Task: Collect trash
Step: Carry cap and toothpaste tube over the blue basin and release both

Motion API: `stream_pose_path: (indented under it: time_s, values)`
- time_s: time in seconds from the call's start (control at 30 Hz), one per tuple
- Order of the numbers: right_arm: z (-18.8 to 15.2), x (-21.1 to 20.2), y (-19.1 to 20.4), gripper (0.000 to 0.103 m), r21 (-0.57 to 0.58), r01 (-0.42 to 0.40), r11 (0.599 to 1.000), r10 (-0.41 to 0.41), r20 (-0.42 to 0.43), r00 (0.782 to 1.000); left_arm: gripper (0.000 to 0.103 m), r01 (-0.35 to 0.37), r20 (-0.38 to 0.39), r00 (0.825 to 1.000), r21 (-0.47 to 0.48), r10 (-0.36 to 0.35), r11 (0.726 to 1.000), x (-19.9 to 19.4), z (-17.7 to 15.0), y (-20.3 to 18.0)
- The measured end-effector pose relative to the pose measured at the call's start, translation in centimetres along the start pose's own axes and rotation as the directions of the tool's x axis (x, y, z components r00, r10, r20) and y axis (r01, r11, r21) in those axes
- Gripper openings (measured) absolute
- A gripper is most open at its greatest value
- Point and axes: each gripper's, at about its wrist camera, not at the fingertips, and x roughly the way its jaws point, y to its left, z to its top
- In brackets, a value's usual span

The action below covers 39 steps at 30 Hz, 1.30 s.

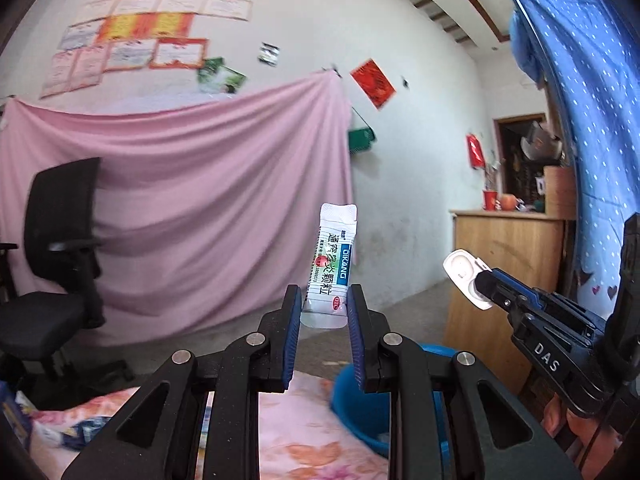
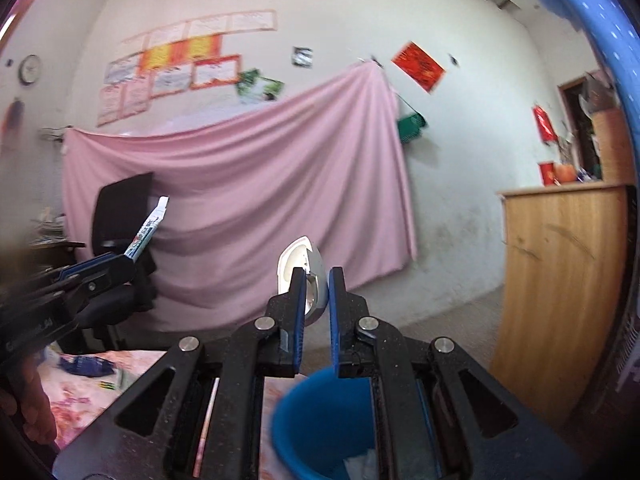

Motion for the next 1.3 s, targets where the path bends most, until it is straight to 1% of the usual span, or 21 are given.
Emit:
stream_pose_path:
  time_s: [0.1,0.13,0.2,0.27,0.43,0.6,0.73,0.83,0.93,1.0,1.03,1.13,1.2,1.27,1.3]
  values:
    - [-0.3,0.7,-2.0,0.038,0.025,0.044,0.999,-0.042,-0.061,0.997,0.019,0.059,-0.096,0.994,-0.016,-0.060,0.998,2.7,-0.2,-1.6]
    - [-0.5,0.9,-2.5,0.038,0.033,0.062,0.998,-0.059,-0.082,0.995,0.019,0.080,-0.142,0.986,-0.031,-0.084,0.996,3.9,-0.5,-2.1]
    - [-1.1,1.6,-3.5,0.038,0.046,0.097,0.994,-0.089,-0.146,0.985,0.019,0.107,-0.203,0.972,-0.064,-0.118,0.992,5.3,-0.7,-3.0]
    - [-1.7,2.1,-4.3,0.038,0.065,0.108,0.992,-0.094,-0.189,0.977,0.019,0.132,-0.267,0.951,-0.106,-0.156,0.986,7.2,-1.1,-3.6]
    - [-3.0,3.2,-5.6,0.038,0.084,0.127,0.988,-0.099,-0.281,0.955,0.019,0.140,-0.367,0.910,-0.171,-0.195,0.975,10.2,-1.3,-4.3]
    - [-4.3,4.9,-6.6,0.038,0.101,0.129,0.986,-0.084,-0.364,0.928,0.019,0.127,-0.465,0.855,-0.241,-0.230,0.962,12.6,-2.1,-4.0]
    - [-5.0,5.8,-6.9,0.040,0.110,0.127,0.986,-0.071,-0.411,0.909,0.020,0.109,-0.516,0.823,-0.267,-0.238,0.958,13.9,-2.7,-4.0]
    - [-5.4,6.1,-7.0,0.041,0.110,0.127,0.986,-0.068,-0.430,0.900,0.020,0.094,-0.542,0.806,-0.284,-0.240,0.954,14.6,-3.1,-3.7]
    - [-5.7,6.3,-6.9,0.042,0.101,0.133,0.986,-0.074,-0.449,0.891,0.021,0.073,-0.557,0.797,-0.297,-0.235,0.952,14.9,-3.4,-3.1]
    - [-5.8,6.5,-6.9,0.045,0.098,0.133,0.986,-0.074,-0.457,0.887,0.027,0.060,-0.559,0.796,-0.308,-0.231,0.949,14.3,-3.8,-2.4]
    - [-5.8,6.5,-6.9,0.048,0.097,0.134,0.986,-0.075,-0.460,0.885,0.028,0.054,-0.557,0.798,-0.315,-0.231,0.948,14.2,-3.8,-2.1]
    - [-5.7,6.4,-6.6,0.057,0.099,0.134,0.986,-0.074,-0.462,0.884,0.029,0.037,-0.551,0.807,-0.314,-0.213,0.949,13.6,-3.7,-1.6]
    - [-5.6,6.3,-6.5,0.063,0.100,0.134,0.986,-0.073,-0.458,0.886,0.033,0.022,-0.539,0.819,-0.312,-0.196,0.950,13.0,-3.6,-1.1]
    - [-5.4,6.3,-6.4,0.070,0.101,0.130,0.986,-0.071,-0.453,0.889,0.041,0.010,-0.522,0.833,-0.317,-0.183,0.949,12.3,-3.5,-0.4]
    - [-5.3,6.2,-6.3,0.072,0.102,0.129,0.986,-0.070,-0.450,0.890,0.044,0.004,-0.513,0.840,-0.317,-0.175,0.948,11.9,-3.5,-0.1]
